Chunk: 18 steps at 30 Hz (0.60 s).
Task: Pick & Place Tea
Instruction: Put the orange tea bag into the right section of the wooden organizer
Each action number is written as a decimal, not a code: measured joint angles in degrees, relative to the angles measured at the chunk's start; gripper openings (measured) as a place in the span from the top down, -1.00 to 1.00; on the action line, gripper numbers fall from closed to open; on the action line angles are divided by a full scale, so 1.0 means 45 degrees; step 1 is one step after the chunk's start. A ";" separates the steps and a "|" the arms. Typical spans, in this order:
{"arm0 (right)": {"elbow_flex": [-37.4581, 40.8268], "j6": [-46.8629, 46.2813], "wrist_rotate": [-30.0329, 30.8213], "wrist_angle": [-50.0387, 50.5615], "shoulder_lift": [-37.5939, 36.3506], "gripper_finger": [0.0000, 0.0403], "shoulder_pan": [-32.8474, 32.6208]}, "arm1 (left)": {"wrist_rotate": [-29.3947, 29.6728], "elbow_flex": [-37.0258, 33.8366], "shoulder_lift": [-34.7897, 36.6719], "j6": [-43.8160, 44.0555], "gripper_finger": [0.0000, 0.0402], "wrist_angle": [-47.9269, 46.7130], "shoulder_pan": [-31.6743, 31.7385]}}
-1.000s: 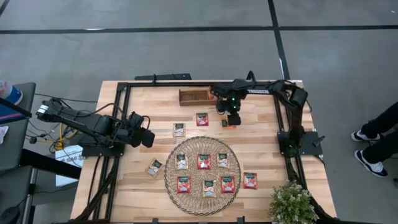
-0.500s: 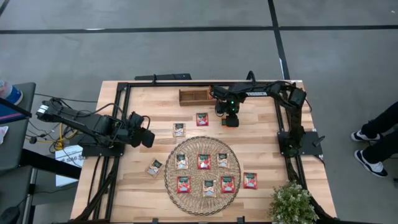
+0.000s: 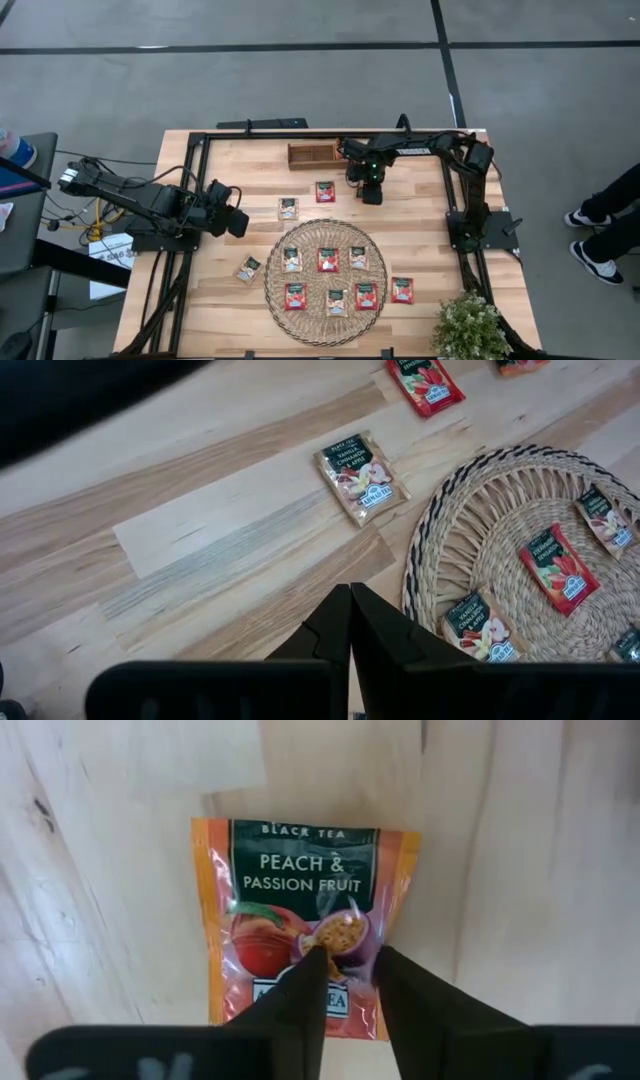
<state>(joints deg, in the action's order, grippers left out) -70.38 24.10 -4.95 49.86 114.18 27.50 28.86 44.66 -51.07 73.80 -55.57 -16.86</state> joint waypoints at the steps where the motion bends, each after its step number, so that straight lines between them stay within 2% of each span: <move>1: -0.0026 -0.0071 0.0004 0.0045 0.0005 0.65 -0.0015 | 0.0000 0.0000 0.0000 0.0000 1.00 0.0000 -0.0005; 8: 0.0102 -0.0389 0.0078 0.0238 -0.0676 0.96 -0.0180 | 0.0000 0.0000 0.0000 0.0010 1.00 0.0005 0.0000; 18: 0.0122 -0.2251 0.0174 0.0532 -0.2407 0.98 -0.0480 | 0.0007 0.0000 0.0002 0.0019 1.00 0.0008 -0.0003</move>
<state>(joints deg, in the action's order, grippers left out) -69.83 13.97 -4.17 52.25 103.34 25.34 28.89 44.66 -51.06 73.89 -55.54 -16.88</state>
